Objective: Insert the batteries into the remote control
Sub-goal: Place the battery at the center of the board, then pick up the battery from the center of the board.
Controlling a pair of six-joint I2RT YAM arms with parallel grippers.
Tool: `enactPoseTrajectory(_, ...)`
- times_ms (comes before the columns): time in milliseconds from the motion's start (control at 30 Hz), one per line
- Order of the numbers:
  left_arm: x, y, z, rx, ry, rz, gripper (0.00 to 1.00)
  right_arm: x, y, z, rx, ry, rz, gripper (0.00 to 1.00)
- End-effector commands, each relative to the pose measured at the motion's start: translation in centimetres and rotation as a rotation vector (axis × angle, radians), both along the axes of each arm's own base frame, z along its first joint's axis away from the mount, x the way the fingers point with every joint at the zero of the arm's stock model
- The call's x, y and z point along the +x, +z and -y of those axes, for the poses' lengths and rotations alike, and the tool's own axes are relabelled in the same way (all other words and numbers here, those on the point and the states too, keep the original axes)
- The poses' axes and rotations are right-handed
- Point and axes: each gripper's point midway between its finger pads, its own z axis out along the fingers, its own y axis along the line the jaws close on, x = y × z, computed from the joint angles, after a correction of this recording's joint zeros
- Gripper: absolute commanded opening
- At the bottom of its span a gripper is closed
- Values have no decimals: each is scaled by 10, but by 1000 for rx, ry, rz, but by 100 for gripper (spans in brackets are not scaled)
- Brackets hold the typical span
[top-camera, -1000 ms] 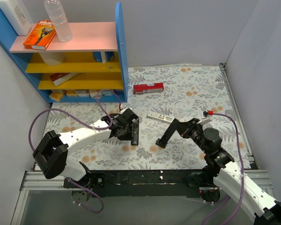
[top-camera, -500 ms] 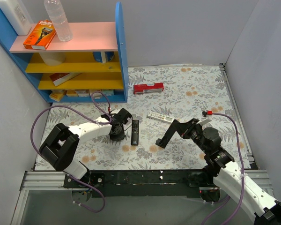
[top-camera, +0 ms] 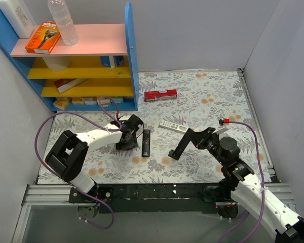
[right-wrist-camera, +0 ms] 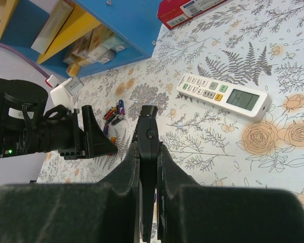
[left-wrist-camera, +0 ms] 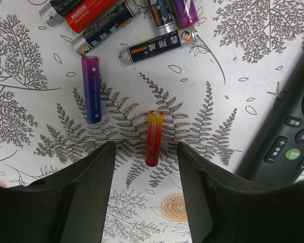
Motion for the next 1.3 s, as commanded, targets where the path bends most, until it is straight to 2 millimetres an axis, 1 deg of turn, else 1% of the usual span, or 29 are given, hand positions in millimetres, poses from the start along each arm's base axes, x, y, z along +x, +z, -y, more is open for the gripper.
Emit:
enactPoseTrajectory(0,11,22,-2,-8,27,50,53,7,34,0,15,-7,86,1)
enactPoseTrajectory(100,16,38,-3,-23,36,77,60,8,36,-1,8,-3,90,1)
enactPoseTrajectory(200,23,51,-8,-35,50,102,62,9,36,-4,6,7,93,1)
enactPoseTrajectory(333,34,59,-19,-56,78,119,68,9,36,-6,10,17,94,1)
enactPoseTrajectory(400,42,60,-22,-80,85,124,68,10,36,-6,12,19,96,1)
enactPoseTrajectory(433,49,61,-21,-90,52,135,68,9,36,-6,10,19,96,1)
enactPoseTrajectory(500,54,62,-14,-104,-7,139,65,9,36,-6,10,20,95,1)
enactPoseTrajectory(533,61,65,-10,-104,-60,164,64,9,36,-6,10,20,95,1)
enactPoseTrajectory(633,71,68,-5,-98,-137,193,62,8,37,-5,8,19,98,1)
enactPoseTrajectory(667,72,67,-4,-79,-182,190,61,8,38,-5,10,17,100,1)
enactPoseTrajectory(800,77,56,-1,-48,-268,163,60,7,36,-4,7,16,95,1)
enactPoseTrajectory(900,79,46,5,-53,-317,132,57,6,37,-3,9,16,99,1)
enactPoseTrajectory(967,79,43,13,-82,-349,119,55,6,36,-2,8,11,94,1)
enactPoseTrajectory(1067,79,39,16,-84,-361,103,53,6,37,-2,10,8,95,1)
enactPoseTrajectory(1200,76,27,17,-83,-366,59,50,6,36,-1,10,3,93,1)
enactPoseTrajectory(1267,76,26,20,-95,-367,54,48,6,36,0,9,2,91,1)
